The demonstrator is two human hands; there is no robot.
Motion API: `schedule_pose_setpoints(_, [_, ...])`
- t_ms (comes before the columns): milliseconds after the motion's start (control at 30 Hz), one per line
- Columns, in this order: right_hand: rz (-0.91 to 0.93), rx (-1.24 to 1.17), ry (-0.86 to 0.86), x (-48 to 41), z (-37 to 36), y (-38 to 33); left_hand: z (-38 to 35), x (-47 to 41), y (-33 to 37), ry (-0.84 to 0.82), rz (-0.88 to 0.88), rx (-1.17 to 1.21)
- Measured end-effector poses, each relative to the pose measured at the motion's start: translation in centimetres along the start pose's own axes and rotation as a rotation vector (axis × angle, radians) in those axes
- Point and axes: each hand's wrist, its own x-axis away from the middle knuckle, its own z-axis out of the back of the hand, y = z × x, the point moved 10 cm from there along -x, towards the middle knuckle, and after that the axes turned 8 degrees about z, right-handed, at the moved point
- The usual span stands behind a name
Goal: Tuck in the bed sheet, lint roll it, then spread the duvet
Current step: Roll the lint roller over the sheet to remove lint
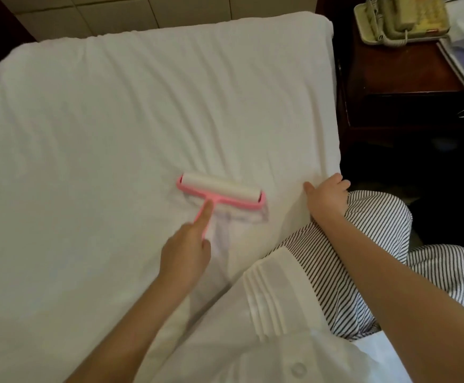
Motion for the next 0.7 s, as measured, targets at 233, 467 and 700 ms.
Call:
schedule_pose_setpoints(233, [-0.058, -0.069, -0.053, -1.6, 0.0, 2.0, 3.1, -9.2, 8.1, 0.019, -0.099, 0.091])
schedule_pose_setpoints(467, [-0.075, 0.048, -0.088, -2.0, -0.1, 1.8, 3.7, -1.7, 6.1, 0.045, -0.113, 0.0])
schedule_pose_setpoints(700, [-0.124, 0.027, -0.041, -2.4, 1.1, 3.3, -0.8, -4.6, 8.3, -0.02, -0.169, 0.057])
